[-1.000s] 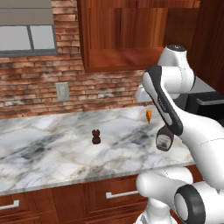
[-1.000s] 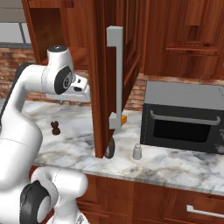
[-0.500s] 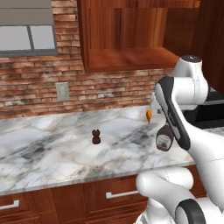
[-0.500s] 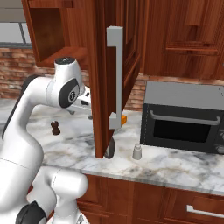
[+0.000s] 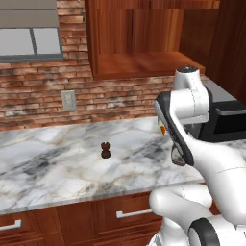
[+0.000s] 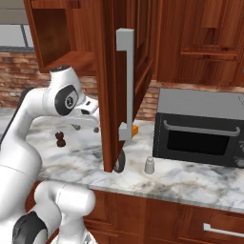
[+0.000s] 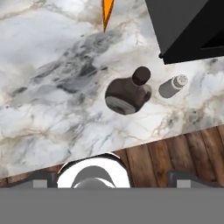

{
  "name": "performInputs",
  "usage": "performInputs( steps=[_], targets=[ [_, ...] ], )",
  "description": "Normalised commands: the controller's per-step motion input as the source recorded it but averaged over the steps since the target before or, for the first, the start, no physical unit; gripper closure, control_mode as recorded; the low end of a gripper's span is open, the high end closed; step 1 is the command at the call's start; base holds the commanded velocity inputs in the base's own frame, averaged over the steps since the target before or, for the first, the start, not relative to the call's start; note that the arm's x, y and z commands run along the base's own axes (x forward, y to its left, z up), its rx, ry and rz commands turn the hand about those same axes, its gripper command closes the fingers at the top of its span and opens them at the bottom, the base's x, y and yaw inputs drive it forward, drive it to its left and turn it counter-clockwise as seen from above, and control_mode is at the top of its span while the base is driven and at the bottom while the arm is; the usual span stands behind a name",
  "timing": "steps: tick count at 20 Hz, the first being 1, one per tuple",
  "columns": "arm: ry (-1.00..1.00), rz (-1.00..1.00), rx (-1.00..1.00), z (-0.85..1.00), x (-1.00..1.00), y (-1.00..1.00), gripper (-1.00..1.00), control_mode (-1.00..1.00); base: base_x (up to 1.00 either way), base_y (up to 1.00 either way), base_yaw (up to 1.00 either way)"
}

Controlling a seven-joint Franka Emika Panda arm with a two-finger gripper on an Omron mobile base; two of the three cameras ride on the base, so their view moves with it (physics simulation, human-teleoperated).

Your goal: There are various items on the counter. Only move the condiments/shakers into the cabinet.

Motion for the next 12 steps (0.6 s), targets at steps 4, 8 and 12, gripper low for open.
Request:
performInputs(
  steps=[4,8,12],
  targets=[
    [0.09,-0.22,-0.14,-0.19,0.04,0.06,-1.00,-1.00,0.00,0.00,0.00],
    [0.01,-0.31,-0.10,-0.38,0.00,0.00,-1.00,-1.00,0.00,0.00,0.00],
    [-0.11,-0.36,-0.05,-0.45,-0.02,-0.06,-1.00,-1.00,0.00,0.00,0.00]
  ],
)
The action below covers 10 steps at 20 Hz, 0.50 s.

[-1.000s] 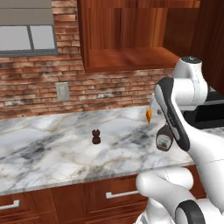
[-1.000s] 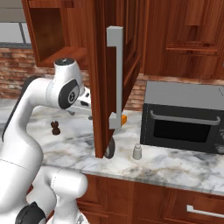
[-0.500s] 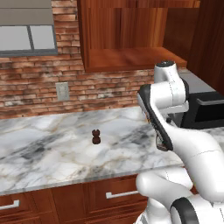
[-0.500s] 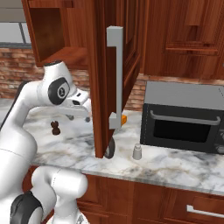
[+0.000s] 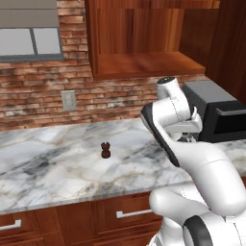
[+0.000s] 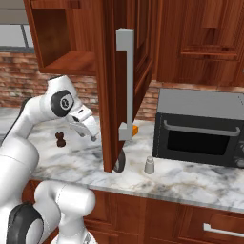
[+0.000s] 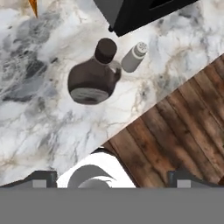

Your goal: There are various items on the counter. Only move the condiments/shakers into the cabinet.

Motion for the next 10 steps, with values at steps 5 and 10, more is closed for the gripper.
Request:
performInputs(
  steps=[5,10],
  targets=[
    [-0.23,-0.33,-0.08,-0.29,0.00,-0.02,-1.00,-1.00,0.00,0.00,0.00],
    [-0.34,-0.28,-0.18,-0.17,0.03,0.02,-1.00,-1.00,0.00,0.00,0.00]
  ],
)
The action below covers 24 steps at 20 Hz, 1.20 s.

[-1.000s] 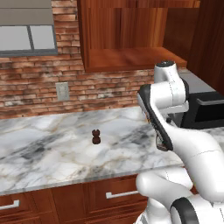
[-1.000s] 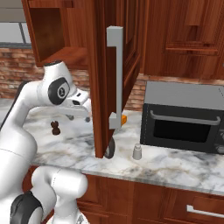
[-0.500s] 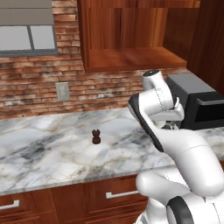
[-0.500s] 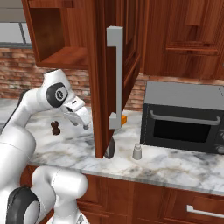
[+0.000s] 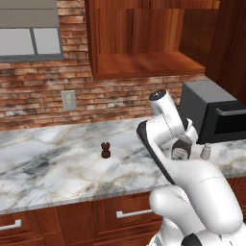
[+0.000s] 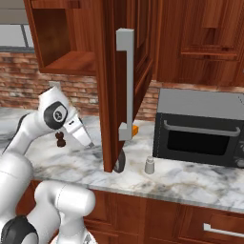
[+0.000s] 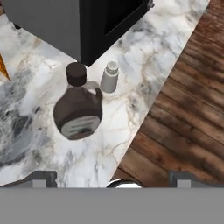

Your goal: There are various items on the counter. Only move the condiments/shakers into the cabinet.

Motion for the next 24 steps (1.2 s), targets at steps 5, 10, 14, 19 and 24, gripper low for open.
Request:
performInputs(
  steps=[5,10,14,19,24],
  targets=[
    [-0.22,-0.11,-0.32,-0.36,0.01,0.24,-1.00,-1.00,0.00,0.00,0.00],
    [-0.01,-0.01,-0.18,-0.14,0.12,0.25,-1.00,-1.00,0.00,0.00,0.00],
    [-0.04,-0.12,-0.12,-0.06,0.09,0.01,-1.00,-1.00,0.00,0.00,0.00],
    [-0.06,-0.17,-0.10,-0.08,0.30,0.00,-1.00,-1.00,0.00,0.00,0.00],
    [-0.08,-0.23,-0.10,-0.08,0.41,-0.01,-1.00,-1.00,0.00,0.00,0.00]
  ],
)
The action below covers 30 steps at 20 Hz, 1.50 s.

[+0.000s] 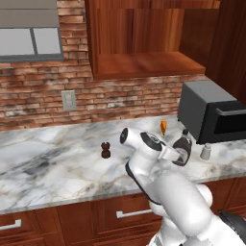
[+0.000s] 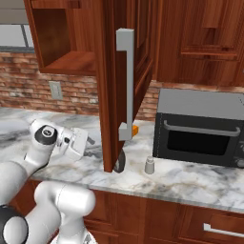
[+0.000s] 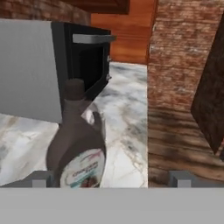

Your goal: There are various items on the counter. Only move the condiments/shakers into the cabinet.

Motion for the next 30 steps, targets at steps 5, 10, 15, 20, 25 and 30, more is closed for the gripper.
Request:
performInputs(
  steps=[5,10,15,20,25,30],
  targets=[
    [0.00,-0.30,-0.02,0.00,0.54,0.00,-1.00,-1.00,0.00,0.00,0.00],
    [0.00,-0.32,0.00,0.00,0.63,-0.06,-1.00,-1.00,0.00,0.00,0.00],
    [0.01,-0.19,0.00,0.00,0.38,-0.19,-1.00,-1.00,0.00,0.00,0.00],
    [0.00,-0.06,0.00,-0.05,0.05,-0.30,-1.00,-1.00,0.00,0.00,0.00],
    [0.00,-0.03,0.00,-0.10,-0.07,-0.46,-1.00,-1.00,0.00,0.00,0.00],
    [0.00,-0.05,0.00,-0.02,-0.09,-0.40,-1.00,-1.00,0.00,0.00,0.00]
  ],
)
